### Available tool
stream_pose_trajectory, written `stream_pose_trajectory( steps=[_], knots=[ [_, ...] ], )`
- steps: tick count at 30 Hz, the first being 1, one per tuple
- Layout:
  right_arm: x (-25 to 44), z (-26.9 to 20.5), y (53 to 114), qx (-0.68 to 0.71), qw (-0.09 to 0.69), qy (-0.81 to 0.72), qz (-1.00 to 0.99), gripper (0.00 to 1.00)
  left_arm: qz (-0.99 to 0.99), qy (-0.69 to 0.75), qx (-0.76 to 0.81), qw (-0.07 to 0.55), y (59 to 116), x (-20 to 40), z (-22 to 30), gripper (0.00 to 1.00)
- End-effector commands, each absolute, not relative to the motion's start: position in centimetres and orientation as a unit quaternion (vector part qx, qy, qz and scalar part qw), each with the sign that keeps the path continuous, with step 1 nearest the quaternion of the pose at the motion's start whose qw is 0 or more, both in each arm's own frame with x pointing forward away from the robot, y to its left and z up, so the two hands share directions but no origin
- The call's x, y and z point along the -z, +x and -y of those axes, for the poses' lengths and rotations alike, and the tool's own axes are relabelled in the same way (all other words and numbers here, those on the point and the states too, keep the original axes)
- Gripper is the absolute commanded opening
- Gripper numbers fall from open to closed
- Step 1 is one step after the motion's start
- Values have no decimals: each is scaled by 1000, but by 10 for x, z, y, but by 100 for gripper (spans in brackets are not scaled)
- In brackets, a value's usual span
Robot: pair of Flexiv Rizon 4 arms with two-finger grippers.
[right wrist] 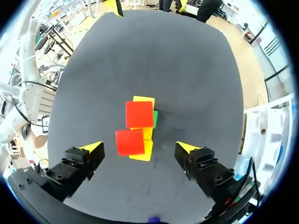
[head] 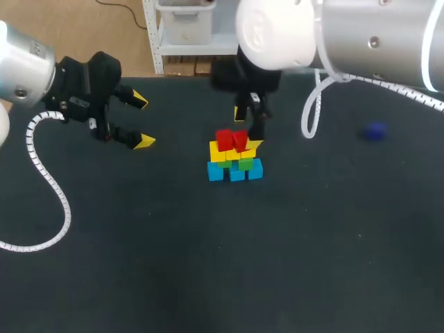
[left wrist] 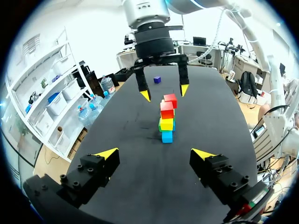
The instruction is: Place the blue cubes, place green cubes on the blue cubes, place the yellow cubes on the green cubes, then place the red cubes on the yellow cubes, and place purple cube on the red cubes.
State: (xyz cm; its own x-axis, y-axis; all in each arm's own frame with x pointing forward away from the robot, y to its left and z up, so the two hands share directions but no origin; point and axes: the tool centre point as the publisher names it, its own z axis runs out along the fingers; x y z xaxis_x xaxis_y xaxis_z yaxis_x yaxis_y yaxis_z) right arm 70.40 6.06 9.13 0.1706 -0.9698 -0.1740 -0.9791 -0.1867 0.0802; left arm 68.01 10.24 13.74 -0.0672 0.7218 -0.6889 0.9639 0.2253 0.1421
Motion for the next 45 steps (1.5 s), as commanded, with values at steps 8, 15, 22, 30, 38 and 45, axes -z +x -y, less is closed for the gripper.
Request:
stream_pose_trajectory(
  steps=[8, 15, 22, 30, 38, 45],
  knots=[
    [-98, -30, 679, -58, 55, -744, -663, 0, -705, 596, 182, 338, 679, -136, -104, 100],
    [-100, -30, 659, -80, 68, -754, -648, 0, -705, 596, 182, 338, 679, -136, -104, 100],
    [-103, -38, 649, -81, 70, -769, -630, 0, -705, 596, 182, 338, 679, -136, -104, 100],
    [-93, -50, 640, -78, 54, -775, -625, 0, -705, 596, 182, 338, 679, -136, -104, 100],
    [-84, -61, 643, -77, 42, -784, -614, 0, -705, 596, 182, 338, 679, -136, -104, 100],
    [-81, -63, 650, -80, 41, -787, -611, 0, -705, 596, 182, 338, 679, -136, -104, 100]
  ],
)
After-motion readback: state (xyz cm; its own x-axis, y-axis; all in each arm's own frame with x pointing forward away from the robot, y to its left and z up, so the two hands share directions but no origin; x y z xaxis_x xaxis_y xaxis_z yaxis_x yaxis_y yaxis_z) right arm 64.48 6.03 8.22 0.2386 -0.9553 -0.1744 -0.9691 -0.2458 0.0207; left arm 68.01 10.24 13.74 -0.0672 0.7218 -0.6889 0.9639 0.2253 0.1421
